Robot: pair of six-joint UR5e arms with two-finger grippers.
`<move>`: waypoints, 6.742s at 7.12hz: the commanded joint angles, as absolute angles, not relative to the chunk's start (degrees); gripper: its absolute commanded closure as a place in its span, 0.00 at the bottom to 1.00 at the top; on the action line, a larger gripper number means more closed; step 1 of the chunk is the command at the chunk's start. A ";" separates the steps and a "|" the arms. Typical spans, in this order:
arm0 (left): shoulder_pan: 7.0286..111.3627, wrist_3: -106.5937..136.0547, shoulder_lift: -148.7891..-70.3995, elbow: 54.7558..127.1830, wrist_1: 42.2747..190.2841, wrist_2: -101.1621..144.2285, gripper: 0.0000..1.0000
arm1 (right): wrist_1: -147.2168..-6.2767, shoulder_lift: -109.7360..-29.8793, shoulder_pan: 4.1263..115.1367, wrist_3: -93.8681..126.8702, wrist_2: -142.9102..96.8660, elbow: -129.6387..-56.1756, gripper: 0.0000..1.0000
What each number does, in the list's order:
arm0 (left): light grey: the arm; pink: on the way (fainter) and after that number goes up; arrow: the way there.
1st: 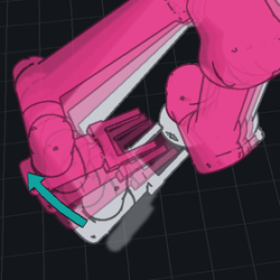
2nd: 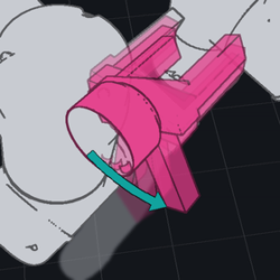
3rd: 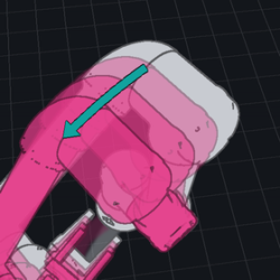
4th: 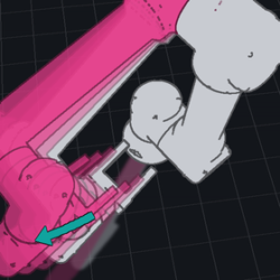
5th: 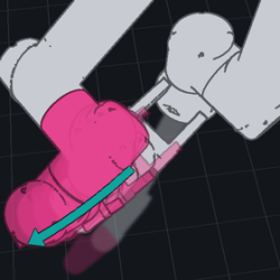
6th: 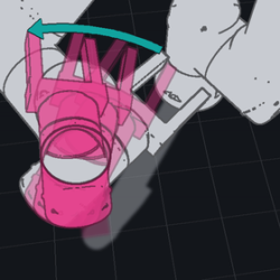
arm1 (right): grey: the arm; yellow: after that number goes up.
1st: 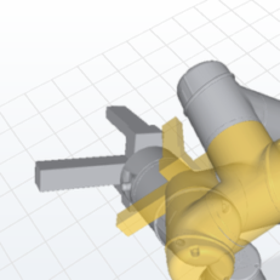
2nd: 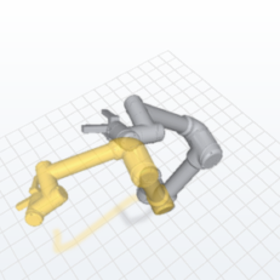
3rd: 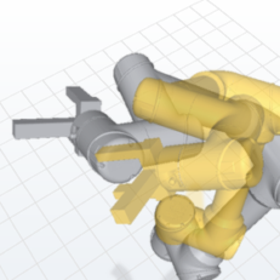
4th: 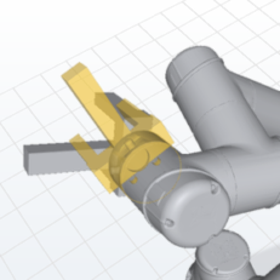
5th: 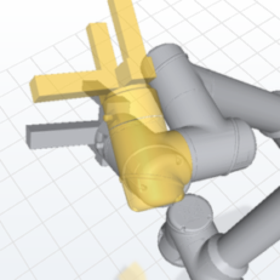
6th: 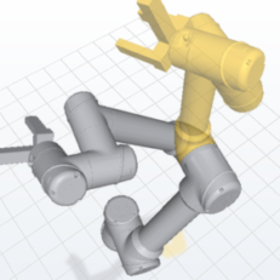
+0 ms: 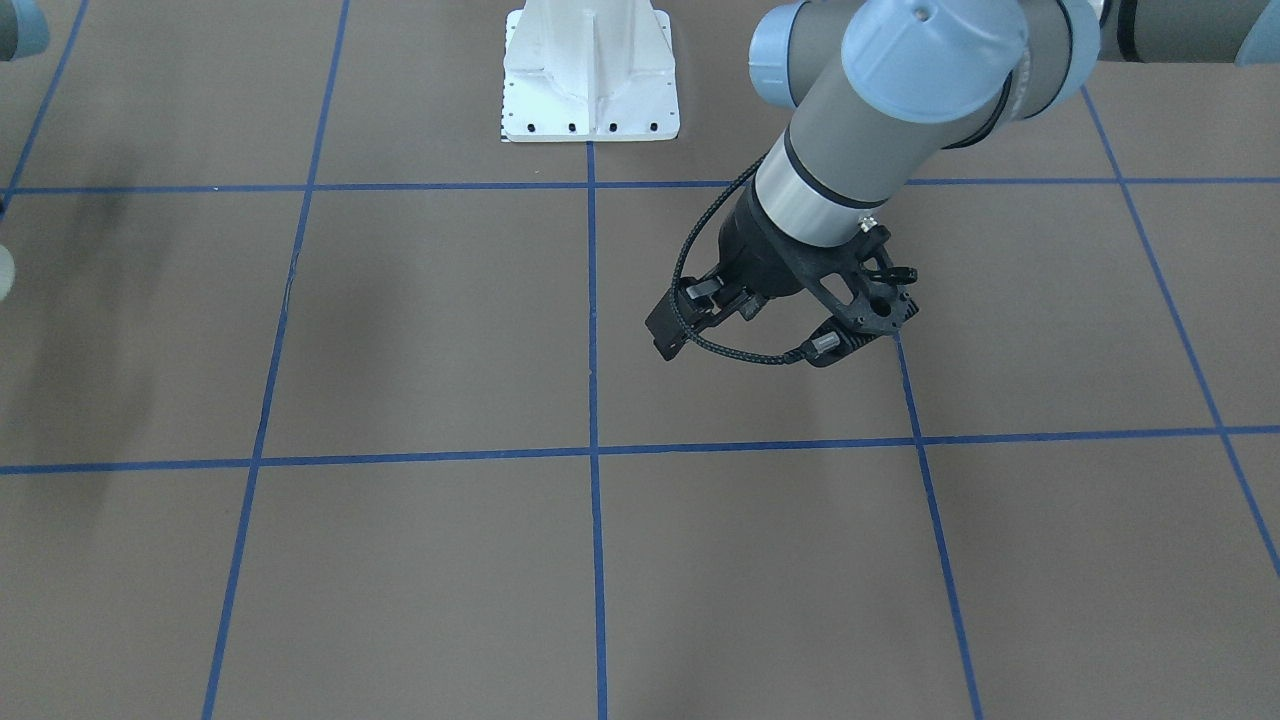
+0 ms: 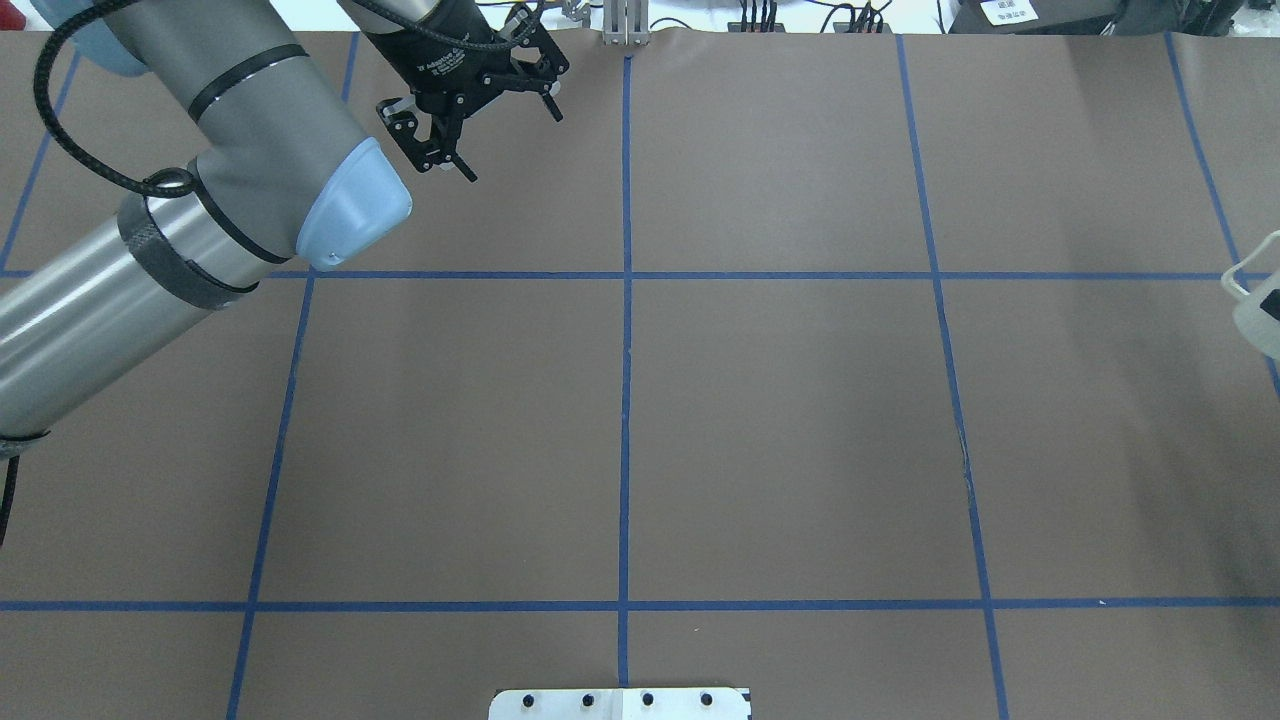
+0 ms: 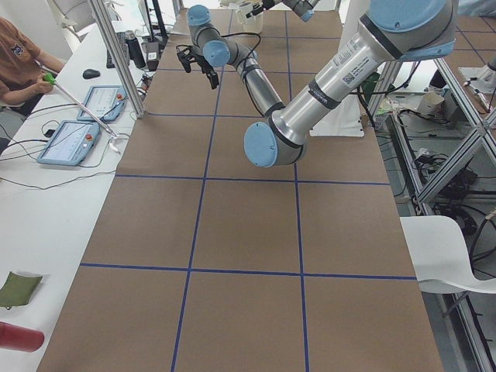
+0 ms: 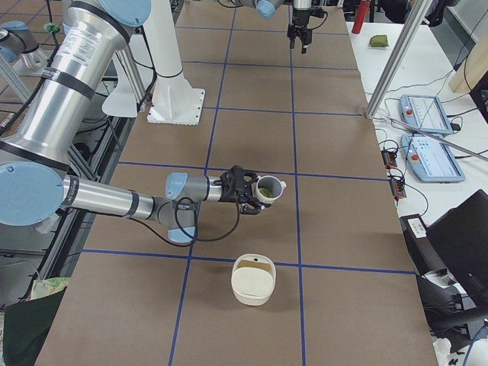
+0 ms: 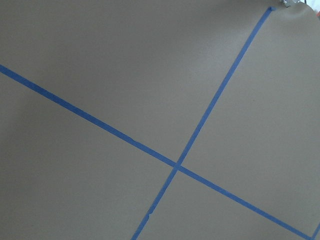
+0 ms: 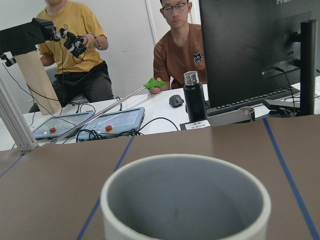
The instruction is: Left arm hands cup to right arm to dump lemon
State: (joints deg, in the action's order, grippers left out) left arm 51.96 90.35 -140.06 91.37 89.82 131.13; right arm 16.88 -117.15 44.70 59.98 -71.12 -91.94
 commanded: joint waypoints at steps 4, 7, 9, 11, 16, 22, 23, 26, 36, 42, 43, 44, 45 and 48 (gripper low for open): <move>51.86 90.35 -140.45 92.37 89.82 130.96 0.00 | 32.59 -117.51 58.17 78.43 -89.02 -79.72 0.92; 51.86 90.35 -140.71 92.55 89.82 130.96 0.00 | 39.72 -111.82 65.19 91.70 -97.00 -70.15 0.92; 51.86 90.35 -141.41 92.55 89.82 130.96 0.00 | 39.73 -107.95 70.37 107.76 -101.40 -69.96 0.92; 51.94 90.26 -141.59 92.46 89.82 130.52 0.00 | 39.73 -105.83 74.95 120.80 -105.02 -69.70 0.91; 51.94 90.26 -143.78 92.46 89.30 129.20 0.00 | 43.05 -104.86 76.11 141.21 -105.12 -66.20 0.88; 52.12 90.18 -145.54 91.94 89.12 128.76 0.00 | 51.99 -104.15 77.17 156.69 -104.77 -59.97 0.84; 52.29 90.18 -146.07 91.85 89.12 128.76 0.00 | 52.73 -104.06 77.60 158.27 -102.94 -59.16 0.84; 52.30 88.86 -146.34 91.84 88.59 127.97 0.00 | 54.65 -103.36 78.66 168.54 -102.39 -58.89 0.80; 52.21 88.86 -148.18 91.58 86.66 127.18 0.00 | 59.68 -102.31 78.57 187.56 -103.10 -57.04 0.72; 51.94 88.86 -148.18 91.67 86.57 127.18 0.00 | 62.23 -101.25 78.57 189.52 -103.18 -56.60 0.71; 51.86 88.94 -148.18 91.67 86.57 127.18 0.00 | 62.23 -101.08 78.57 184.45 -103.10 -56.51 0.71; 51.68 88.95 -148.27 91.76 86.14 127.18 0.00 | 62.40 -101.25 78.57 180.39 -103.18 -57.12 0.71; 51.77 88.95 -148.27 91.93 85.70 127.18 0.00 | 63.36 -101.51 78.57 174.78 -103.10 -56.35 0.71; 51.24 88.95 -148.27 92.02 85.34 127.09 0.00 | 63.81 -101.87 78.57 157.29 -102.39 -55.55 0.71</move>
